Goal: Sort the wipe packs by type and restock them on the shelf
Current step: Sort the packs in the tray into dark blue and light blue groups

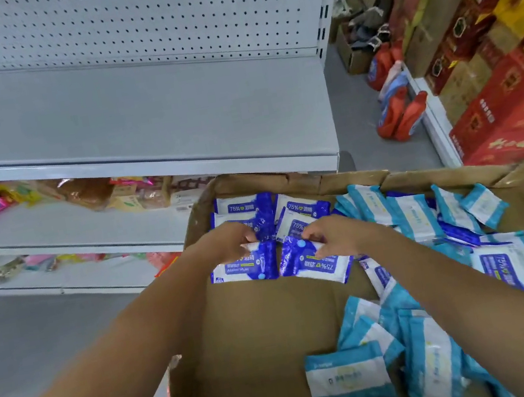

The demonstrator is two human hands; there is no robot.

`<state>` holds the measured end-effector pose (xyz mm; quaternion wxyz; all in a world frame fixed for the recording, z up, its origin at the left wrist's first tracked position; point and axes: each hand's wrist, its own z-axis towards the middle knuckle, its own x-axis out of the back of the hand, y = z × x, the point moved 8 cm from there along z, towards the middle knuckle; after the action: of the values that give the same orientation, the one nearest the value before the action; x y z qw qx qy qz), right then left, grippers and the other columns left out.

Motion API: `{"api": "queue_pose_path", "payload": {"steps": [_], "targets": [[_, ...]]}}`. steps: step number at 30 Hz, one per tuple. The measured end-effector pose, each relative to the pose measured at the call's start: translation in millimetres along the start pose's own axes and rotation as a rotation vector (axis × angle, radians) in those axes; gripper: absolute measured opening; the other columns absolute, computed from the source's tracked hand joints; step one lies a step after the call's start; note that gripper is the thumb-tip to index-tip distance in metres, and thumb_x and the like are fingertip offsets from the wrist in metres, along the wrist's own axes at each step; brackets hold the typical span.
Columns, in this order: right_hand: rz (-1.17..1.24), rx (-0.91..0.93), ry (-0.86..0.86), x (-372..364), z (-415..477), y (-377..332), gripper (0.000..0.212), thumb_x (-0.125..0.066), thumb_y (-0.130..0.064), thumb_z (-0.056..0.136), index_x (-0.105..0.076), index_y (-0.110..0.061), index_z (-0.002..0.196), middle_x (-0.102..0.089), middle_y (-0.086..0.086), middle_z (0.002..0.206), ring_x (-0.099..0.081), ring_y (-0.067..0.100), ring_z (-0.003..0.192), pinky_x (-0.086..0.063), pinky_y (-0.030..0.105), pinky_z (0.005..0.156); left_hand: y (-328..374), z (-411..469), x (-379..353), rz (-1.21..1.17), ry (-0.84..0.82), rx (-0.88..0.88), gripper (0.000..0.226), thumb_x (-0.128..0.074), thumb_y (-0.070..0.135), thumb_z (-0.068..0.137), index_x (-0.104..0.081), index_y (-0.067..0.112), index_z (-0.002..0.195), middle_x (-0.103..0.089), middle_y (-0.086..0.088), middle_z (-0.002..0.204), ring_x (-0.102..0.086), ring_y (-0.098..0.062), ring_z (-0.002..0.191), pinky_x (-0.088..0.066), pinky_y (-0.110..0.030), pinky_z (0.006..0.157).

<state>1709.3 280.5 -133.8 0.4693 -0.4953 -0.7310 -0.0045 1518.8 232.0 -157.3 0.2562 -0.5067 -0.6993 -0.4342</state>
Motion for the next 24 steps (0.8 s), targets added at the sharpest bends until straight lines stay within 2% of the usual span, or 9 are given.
{"api": "queue_pose_path", "payload": {"steps": [3,5,8,11,13,16,18,21,24], "targets": [[0.006,-0.003,0.015,-1.2,18.1,-6.4,0.034,-0.065,-0.015,0.088,-0.055,-0.019,0.121,-0.063,0.0,0.104,-0.063,0.018,0.093,-0.054,0.033,0.077,-11.4,3.5,2.8,0.015,0.051,0.02,0.036,-0.063,0.011,0.093,-0.064,0.019,0.128,-0.066,-0.001,0.127,-0.061,-0.021,0.115,-0.051,-0.035,0.097],[0.075,-0.024,0.053,0.4,22.9,-2.3,0.046,-0.067,-0.016,0.086,-0.046,-0.021,0.126,-0.062,-0.001,0.104,-0.064,0.019,0.095,-0.052,0.029,0.069,-15.4,4.1,3.2,0.016,0.07,0.025,0.036,-0.063,0.012,0.094,-0.063,0.02,0.129,-0.065,-0.002,0.127,-0.061,-0.021,0.114,-0.051,-0.035,0.095],[0.41,-0.072,0.071,0.2,21.1,4.7,0.065,-0.075,-0.01,0.083,-0.04,-0.031,0.133,-0.064,-0.004,0.112,-0.067,0.014,0.097,-0.059,0.03,0.065,-20.9,5.9,0.5,0.014,0.07,0.032,0.036,-0.063,0.014,0.093,-0.062,0.021,0.128,-0.065,-0.003,0.126,-0.061,-0.021,0.112,-0.052,-0.035,0.095],[0.711,-0.129,0.148,2.1,19.3,10.8,0.048,-0.076,-0.003,0.083,-0.055,-0.022,0.122,-0.068,0.002,0.113,-0.07,0.017,0.096,-0.063,0.043,0.074,-19.9,7.7,0.8,0.016,0.064,0.019,0.036,-0.063,0.014,0.092,-0.062,0.02,0.128,-0.066,-0.002,0.124,-0.062,-0.021,0.11,-0.054,-0.034,0.092],[0.803,-0.144,0.214,7.6,17.1,11.4,0.034,-0.078,-0.006,0.083,-0.061,-0.02,0.11,-0.072,0.005,0.11,-0.072,0.014,0.09,-0.062,0.038,0.076,-19.3,9.2,1.4,0.017,0.057,0.016,0.035,-0.064,0.015,0.091,-0.063,0.018,0.126,-0.067,-0.002,0.122,-0.063,-0.02,0.107,-0.054,-0.031,0.088],[0.835,-0.152,0.274,15.2,14.1,11.2,0.021,-0.08,-0.013,0.083,-0.063,-0.021,0.093,-0.075,0.001,0.093,-0.072,0.008,0.073,-0.06,0.024,0.065,-19.5,10.6,2.5,0.009,0.054,0.016,0.032,-0.064,0.016,0.091,-0.064,0.017,0.123,-0.069,-0.004,0.12,-0.065,-0.02,0.102,-0.056,-0.03,0.085],[0.877,-0.162,0.286,15.3,12.6,13.5,0.023,-0.079,-0.014,0.083,-0.063,-0.02,0.098,-0.075,0.004,0.098,-0.073,0.012,0.078,-0.062,0.028,0.069,-19.5,11.4,3.0,0.005,0.055,0.015,0.033,-0.065,0.017,0.09,-0.064,0.017,0.123,-0.069,-0.003,0.119,-0.065,-0.019,0.101,-0.057,-0.03,0.086],[1.038,-0.149,0.304,11.3,10.5,19.7,0.046,-0.079,-0.002,0.08,-0.059,-0.015,0.119,-0.072,0.009,0.111,-0.073,0.023,0.094,-0.063,0.043,0.072,-18.2,12.2,2.9,0.007,0.045,0.001,0.03,-0.066,0.018,0.091,-0.065,0.017,0.121,-0.07,-0.003,0.117,-0.065,-0.019,0.101,-0.056,-0.031,0.087],[1.163,-0.159,0.296,0.5,10.2,27.6,0.06,-0.078,0.006,0.078,-0.058,-0.02,0.128,-0.068,0.007,0.118,-0.071,0.025,0.102,-0.062,0.045,0.073,-17.4,12.5,2.6,0.007,0.033,-0.006,0.028,-0.066,0.021,0.091,-0.065,0.017,0.119,-0.07,-0.003,0.117,-0.065,-0.018,0.102,-0.056,-0.034,0.089]]}}
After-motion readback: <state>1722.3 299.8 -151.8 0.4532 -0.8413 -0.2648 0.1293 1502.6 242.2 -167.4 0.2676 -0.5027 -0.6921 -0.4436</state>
